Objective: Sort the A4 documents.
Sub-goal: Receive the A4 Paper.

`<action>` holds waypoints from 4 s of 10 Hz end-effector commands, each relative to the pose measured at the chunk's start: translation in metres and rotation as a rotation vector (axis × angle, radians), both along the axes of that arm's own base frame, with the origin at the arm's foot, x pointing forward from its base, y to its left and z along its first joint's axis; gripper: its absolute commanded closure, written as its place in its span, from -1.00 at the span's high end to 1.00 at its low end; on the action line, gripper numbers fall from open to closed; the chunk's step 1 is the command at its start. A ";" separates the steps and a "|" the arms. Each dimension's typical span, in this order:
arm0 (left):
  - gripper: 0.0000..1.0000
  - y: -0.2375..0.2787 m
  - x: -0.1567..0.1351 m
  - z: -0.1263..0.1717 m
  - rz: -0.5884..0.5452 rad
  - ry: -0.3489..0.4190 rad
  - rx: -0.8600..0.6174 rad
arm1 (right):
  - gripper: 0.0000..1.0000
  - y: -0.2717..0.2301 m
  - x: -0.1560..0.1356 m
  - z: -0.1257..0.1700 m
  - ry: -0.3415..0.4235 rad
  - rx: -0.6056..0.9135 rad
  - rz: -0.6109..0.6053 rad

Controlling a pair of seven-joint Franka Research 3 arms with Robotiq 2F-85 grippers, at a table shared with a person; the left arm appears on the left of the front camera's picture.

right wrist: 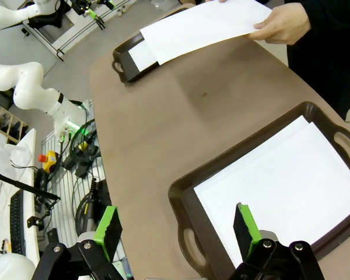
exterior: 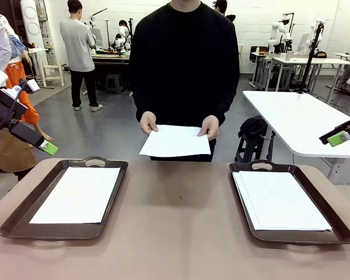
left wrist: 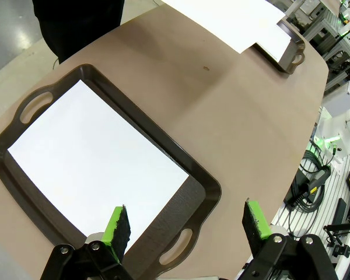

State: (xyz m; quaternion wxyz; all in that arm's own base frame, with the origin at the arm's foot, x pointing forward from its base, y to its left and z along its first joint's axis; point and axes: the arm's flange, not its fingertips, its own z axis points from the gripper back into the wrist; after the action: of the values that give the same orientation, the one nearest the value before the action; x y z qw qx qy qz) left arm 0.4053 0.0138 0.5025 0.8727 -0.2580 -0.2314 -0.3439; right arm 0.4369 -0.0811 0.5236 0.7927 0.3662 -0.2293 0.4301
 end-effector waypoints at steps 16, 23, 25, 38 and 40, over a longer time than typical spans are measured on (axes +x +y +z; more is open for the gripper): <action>1.00 0.000 0.000 0.000 -0.003 -0.003 0.000 | 1.00 0.000 0.000 0.001 -0.005 -0.001 0.004; 1.00 0.000 0.000 0.000 -0.003 -0.003 0.000 | 1.00 0.000 0.000 0.000 0.000 0.000 0.000; 1.00 0.000 0.000 0.000 -0.003 -0.003 0.000 | 1.00 0.003 0.005 0.000 0.031 0.038 -0.007; 1.00 0.000 0.000 0.000 -0.003 -0.003 0.000 | 1.00 0.074 0.049 -0.066 0.635 0.348 -0.163; 1.00 0.000 0.000 0.000 -0.003 -0.003 0.000 | 1.00 0.091 0.057 -0.082 0.725 0.403 -0.194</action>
State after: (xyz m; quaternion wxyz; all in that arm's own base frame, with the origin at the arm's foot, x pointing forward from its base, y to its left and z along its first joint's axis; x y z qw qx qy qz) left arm 0.4053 0.0137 0.5025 0.8727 -0.2580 -0.2314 -0.3439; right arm 0.4846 0.0034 0.4374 0.7806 0.5974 -0.0585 0.1742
